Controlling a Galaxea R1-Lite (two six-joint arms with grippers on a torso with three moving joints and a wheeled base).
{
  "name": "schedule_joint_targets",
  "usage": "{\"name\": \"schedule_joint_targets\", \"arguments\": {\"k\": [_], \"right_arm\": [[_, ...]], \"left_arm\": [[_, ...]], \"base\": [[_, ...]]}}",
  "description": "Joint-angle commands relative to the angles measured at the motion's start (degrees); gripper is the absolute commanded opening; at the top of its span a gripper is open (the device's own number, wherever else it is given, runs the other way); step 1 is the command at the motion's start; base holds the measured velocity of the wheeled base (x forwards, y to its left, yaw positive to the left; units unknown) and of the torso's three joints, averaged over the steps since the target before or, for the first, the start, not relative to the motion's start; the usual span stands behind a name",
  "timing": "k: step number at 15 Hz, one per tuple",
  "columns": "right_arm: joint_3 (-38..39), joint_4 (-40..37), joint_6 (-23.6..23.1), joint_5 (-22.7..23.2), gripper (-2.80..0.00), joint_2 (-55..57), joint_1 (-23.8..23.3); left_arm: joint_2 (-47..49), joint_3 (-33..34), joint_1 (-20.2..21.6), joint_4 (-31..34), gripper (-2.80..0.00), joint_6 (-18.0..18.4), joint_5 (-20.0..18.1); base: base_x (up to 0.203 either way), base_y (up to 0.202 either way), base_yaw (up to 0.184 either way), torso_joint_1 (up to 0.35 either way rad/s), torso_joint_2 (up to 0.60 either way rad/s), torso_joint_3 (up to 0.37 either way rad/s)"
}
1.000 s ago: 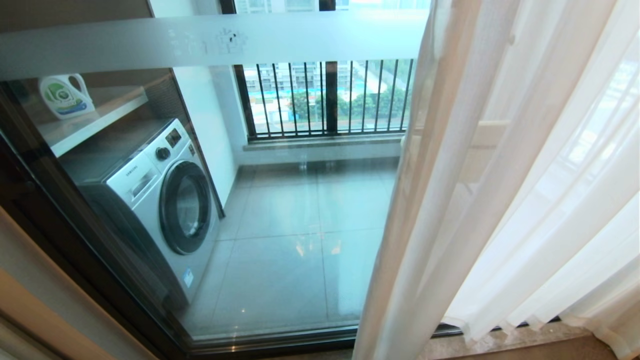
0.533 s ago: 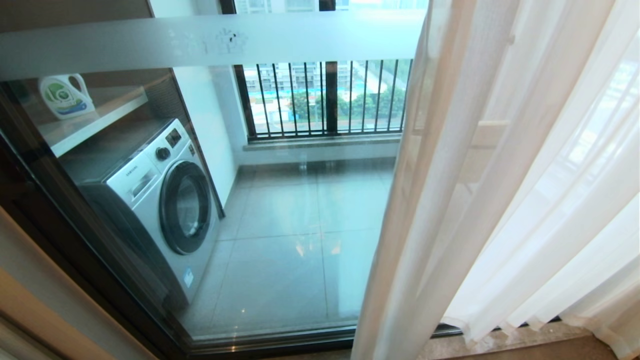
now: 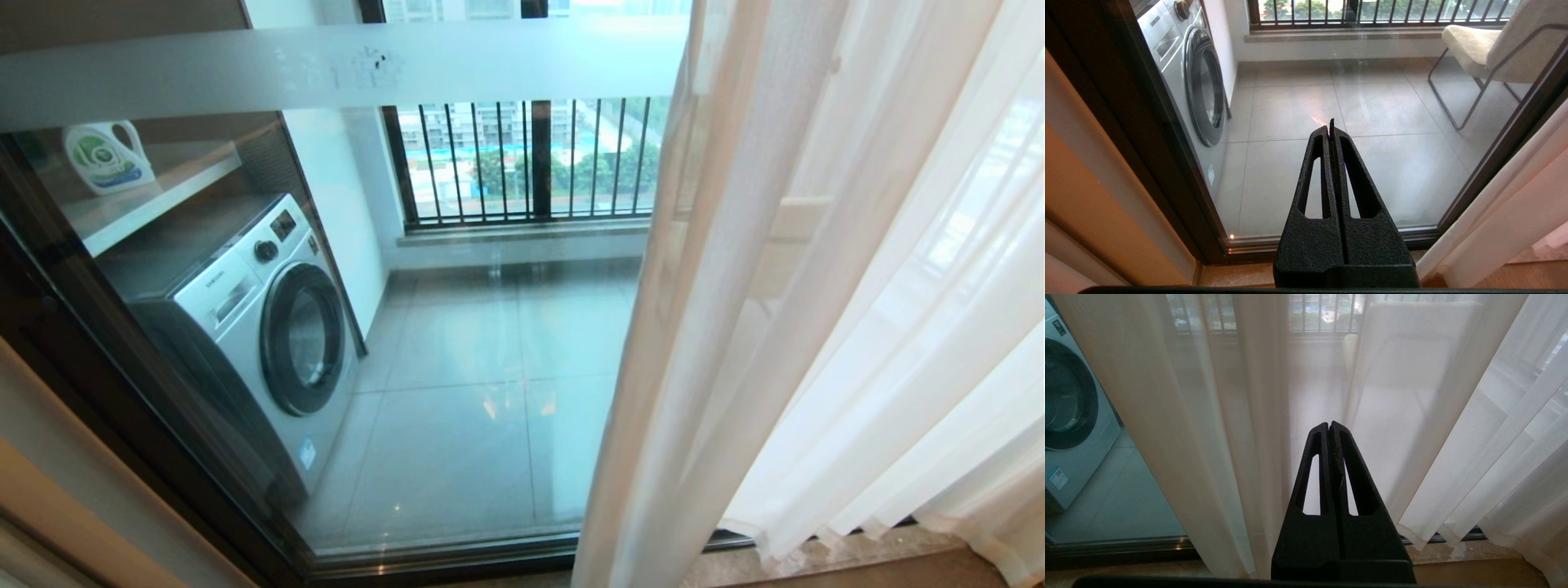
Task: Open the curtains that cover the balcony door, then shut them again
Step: Close the inner curtains on both sides
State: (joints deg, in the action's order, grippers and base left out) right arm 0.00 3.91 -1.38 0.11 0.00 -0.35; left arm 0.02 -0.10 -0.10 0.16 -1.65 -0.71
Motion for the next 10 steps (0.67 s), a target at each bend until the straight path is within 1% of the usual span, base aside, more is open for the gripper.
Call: {"name": "schedule_joint_targets", "arguments": {"k": [1, 10], "right_arm": [[0.0, 0.0, 0.0, 0.0, -2.80, 0.0, 0.0], [0.0, 0.0, 0.0, 0.0, -2.80, 0.1, -0.1]], "left_arm": [[0.1, 0.0, 0.0, 0.0, -2.80, 0.0, 0.1], [0.0, 0.0, 0.0, -0.1, -2.80, 0.1, 0.2]], "base": [[0.000, 0.000, 0.000, 0.000, 0.00, 0.000], [0.000, 0.000, 0.000, 0.000, 0.00, 0.000]]}}
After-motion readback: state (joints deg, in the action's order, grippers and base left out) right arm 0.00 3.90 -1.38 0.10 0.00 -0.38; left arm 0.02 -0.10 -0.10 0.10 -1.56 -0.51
